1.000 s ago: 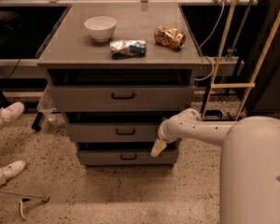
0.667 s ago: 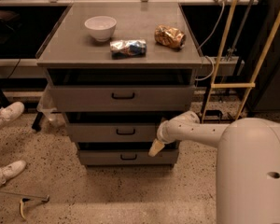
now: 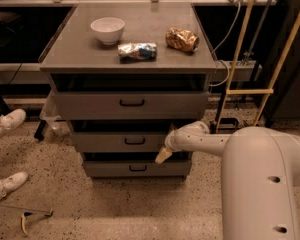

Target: Open middle drawer

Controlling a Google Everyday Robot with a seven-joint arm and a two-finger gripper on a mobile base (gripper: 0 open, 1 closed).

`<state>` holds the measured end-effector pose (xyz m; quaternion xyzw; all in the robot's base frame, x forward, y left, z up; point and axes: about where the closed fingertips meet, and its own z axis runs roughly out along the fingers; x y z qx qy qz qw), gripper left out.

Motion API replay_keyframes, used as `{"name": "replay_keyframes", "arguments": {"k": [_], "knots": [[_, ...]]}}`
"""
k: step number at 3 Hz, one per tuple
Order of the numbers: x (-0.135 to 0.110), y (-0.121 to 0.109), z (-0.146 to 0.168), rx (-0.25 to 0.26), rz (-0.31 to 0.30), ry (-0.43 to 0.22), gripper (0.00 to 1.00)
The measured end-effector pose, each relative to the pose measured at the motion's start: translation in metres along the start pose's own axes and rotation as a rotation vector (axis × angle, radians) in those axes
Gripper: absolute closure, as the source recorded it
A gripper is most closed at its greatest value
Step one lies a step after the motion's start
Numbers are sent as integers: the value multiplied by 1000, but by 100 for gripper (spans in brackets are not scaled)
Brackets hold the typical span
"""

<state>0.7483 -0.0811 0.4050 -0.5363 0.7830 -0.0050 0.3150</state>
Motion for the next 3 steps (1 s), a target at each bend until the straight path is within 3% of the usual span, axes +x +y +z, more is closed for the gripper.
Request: {"name": "replay_keyframes", "arguments": {"k": [1,3], "knots": [[0,0,0,0,0,0,15],[0,0,0,0,0,0,61]]}}
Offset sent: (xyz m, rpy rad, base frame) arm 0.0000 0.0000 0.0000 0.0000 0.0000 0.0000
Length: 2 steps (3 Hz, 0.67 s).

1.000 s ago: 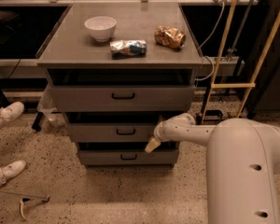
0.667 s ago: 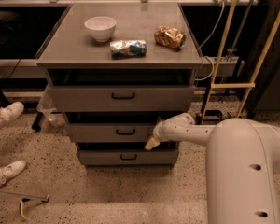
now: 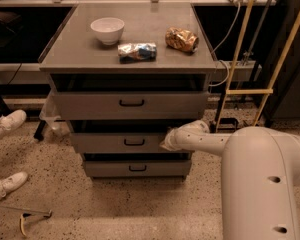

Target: Open middle drawer

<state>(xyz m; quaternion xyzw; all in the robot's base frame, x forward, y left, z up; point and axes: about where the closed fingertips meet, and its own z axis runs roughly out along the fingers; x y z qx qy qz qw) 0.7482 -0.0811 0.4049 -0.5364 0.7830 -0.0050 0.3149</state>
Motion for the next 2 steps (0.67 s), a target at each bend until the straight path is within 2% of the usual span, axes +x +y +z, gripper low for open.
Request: {"name": "replay_keyframes", "arguments": {"k": [1,2], "knots": [[0,0,0,0,0,0,85],[-4,-3,-7,0,0,0,100]]}}
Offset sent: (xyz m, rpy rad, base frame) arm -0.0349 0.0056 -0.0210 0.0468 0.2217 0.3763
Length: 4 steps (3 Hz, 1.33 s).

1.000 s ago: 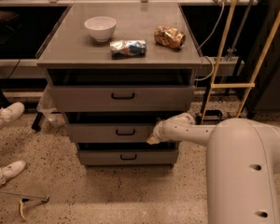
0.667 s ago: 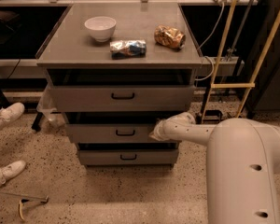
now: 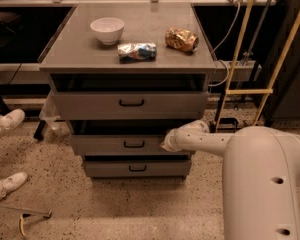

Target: Open middle drawer

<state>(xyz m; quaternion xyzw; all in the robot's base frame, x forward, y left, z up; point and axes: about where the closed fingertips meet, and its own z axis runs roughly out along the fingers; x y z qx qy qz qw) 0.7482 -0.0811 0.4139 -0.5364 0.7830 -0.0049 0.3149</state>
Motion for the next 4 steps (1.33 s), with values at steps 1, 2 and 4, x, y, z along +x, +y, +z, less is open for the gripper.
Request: {"name": "replay_keyframes", "arguments": {"k": [1,2,4], "knots": [[-1,-1,-2,0,0,0,100],[13,15,-8,-26,-13,8,100],[17,22,-17,-39,-14,10,100]]}}
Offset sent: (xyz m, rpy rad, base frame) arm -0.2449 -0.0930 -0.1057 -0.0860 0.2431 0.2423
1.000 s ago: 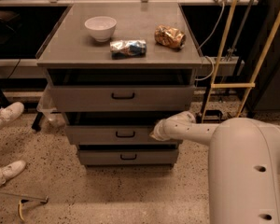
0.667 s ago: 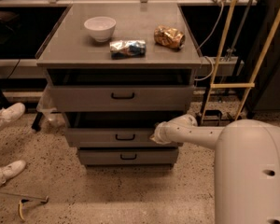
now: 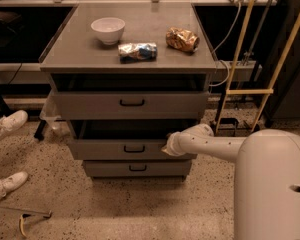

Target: Open middle drawer

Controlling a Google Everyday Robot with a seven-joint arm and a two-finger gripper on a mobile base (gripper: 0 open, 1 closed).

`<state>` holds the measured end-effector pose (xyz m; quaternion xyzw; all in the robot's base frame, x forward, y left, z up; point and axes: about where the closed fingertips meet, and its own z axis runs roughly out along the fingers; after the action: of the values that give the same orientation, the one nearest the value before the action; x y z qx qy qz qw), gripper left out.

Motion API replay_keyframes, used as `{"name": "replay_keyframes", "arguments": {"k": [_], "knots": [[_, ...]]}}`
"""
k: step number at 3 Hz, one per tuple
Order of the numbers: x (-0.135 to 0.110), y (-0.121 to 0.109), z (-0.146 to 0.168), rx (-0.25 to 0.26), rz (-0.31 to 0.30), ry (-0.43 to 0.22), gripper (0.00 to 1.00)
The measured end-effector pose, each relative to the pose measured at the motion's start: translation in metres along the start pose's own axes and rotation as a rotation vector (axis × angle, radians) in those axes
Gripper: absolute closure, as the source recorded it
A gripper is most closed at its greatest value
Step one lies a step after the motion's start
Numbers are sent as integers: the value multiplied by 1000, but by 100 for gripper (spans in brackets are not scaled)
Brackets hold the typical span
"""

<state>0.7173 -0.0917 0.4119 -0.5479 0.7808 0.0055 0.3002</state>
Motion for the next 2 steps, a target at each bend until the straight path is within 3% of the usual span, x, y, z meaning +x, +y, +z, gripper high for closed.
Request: {"name": "replay_keyframes", "arguments": {"k": [2], "knots": [[-3,-2,-5,0,0,0,100]]}}
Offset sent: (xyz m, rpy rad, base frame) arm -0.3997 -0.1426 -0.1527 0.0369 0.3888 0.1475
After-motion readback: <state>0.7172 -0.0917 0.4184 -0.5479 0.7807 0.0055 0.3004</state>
